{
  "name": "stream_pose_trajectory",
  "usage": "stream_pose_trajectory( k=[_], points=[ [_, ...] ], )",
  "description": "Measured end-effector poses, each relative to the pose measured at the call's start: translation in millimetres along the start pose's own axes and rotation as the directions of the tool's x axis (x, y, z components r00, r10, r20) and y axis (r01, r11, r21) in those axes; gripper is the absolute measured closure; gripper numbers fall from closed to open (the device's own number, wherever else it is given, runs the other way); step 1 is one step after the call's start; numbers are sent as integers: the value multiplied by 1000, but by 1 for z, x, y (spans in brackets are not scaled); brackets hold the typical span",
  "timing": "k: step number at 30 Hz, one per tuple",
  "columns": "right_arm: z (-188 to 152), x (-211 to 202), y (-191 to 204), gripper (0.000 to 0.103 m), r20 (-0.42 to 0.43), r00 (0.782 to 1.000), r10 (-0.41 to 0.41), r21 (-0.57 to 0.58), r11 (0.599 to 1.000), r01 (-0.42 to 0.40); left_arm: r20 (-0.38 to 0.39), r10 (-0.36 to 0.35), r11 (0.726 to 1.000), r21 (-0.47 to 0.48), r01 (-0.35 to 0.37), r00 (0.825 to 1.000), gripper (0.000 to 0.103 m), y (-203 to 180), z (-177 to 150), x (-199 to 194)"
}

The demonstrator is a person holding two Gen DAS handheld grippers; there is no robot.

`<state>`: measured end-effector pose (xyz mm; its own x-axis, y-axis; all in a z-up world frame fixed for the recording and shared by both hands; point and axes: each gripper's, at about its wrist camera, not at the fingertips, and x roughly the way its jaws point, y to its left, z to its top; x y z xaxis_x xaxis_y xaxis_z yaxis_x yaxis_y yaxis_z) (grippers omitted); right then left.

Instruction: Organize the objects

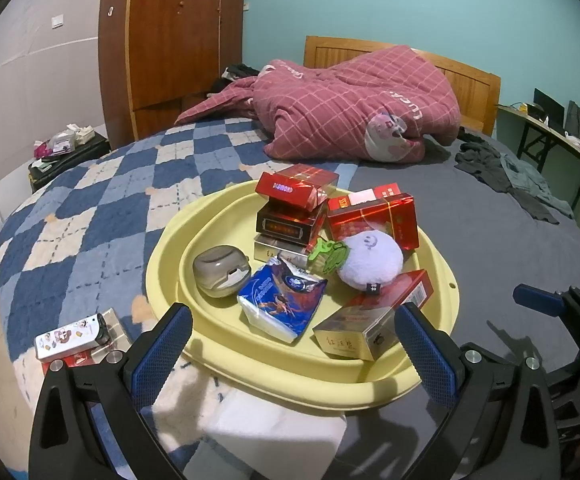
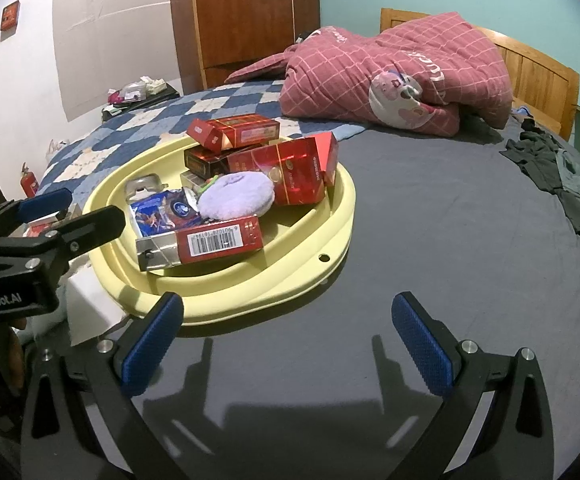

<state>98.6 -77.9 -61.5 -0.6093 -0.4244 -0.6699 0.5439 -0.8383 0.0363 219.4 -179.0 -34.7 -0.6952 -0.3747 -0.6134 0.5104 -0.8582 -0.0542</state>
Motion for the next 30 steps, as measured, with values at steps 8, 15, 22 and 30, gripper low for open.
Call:
stream_pose_trajectory(
  k=[8,15,22,30],
  points=[
    [0,0,0,0,-1,1000,-1,0,1000,1,-2,1,1000,1,-1,1000,0,0,0,0],
    [0,1,-1,0,-1,1000,-1,0,1000,1,-1,1,1000,1,-1,1000,0,1,0,0],
    [0,0,-1,0,0,1000,-2,1,1000,2,-8,10,1000,2,-10,1000,0,1,-1,1],
    [0,1,-2,0,2,1000,0,2,1000,0,-24,23,1000,21,-23,999,0,-3,-1,5]
  ],
)
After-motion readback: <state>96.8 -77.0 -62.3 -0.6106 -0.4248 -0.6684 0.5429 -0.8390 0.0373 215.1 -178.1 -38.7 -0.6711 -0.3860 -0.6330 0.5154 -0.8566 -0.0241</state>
